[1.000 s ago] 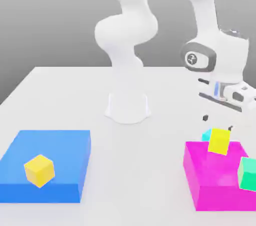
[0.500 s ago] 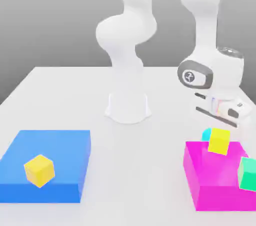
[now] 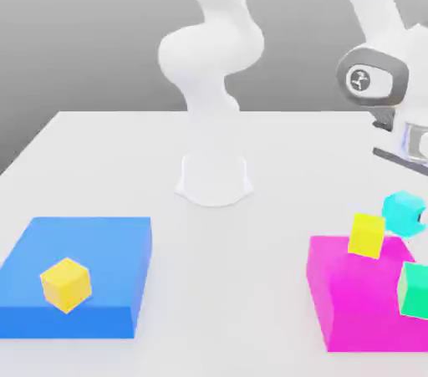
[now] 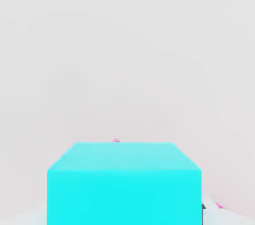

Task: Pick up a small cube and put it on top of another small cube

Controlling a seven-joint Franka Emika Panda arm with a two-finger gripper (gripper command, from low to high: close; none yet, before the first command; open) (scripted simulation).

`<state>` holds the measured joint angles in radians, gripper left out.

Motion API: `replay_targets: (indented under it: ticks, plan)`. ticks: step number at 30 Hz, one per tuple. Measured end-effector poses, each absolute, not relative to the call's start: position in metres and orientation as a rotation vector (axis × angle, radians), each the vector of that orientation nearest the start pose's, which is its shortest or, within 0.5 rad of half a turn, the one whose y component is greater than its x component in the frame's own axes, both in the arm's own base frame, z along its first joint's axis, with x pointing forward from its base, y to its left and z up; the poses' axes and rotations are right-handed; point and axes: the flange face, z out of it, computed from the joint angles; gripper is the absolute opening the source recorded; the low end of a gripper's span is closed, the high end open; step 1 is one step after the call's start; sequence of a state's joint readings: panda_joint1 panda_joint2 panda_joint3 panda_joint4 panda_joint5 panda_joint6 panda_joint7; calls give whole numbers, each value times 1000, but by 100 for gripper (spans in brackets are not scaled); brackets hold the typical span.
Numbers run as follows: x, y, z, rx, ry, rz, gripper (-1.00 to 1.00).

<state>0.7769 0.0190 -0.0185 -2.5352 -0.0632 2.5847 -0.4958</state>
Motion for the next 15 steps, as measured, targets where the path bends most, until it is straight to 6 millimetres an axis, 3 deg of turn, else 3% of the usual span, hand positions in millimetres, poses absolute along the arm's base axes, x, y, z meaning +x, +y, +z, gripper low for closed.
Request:
replay_targets:
  ticks: [3, 8, 11, 12, 15]
  plan:
    - [382, 306, 295, -2590, -1836, -46, -100]
    - [439, 282, 327, -2629, -1726, -1, -100]
    - [445, 284, 293, -2621, -1730, 3, -100]
    - [445, 284, 280, -2621, -1729, 3, 100]
    - [445, 284, 280, -2621, -1729, 3, 100]
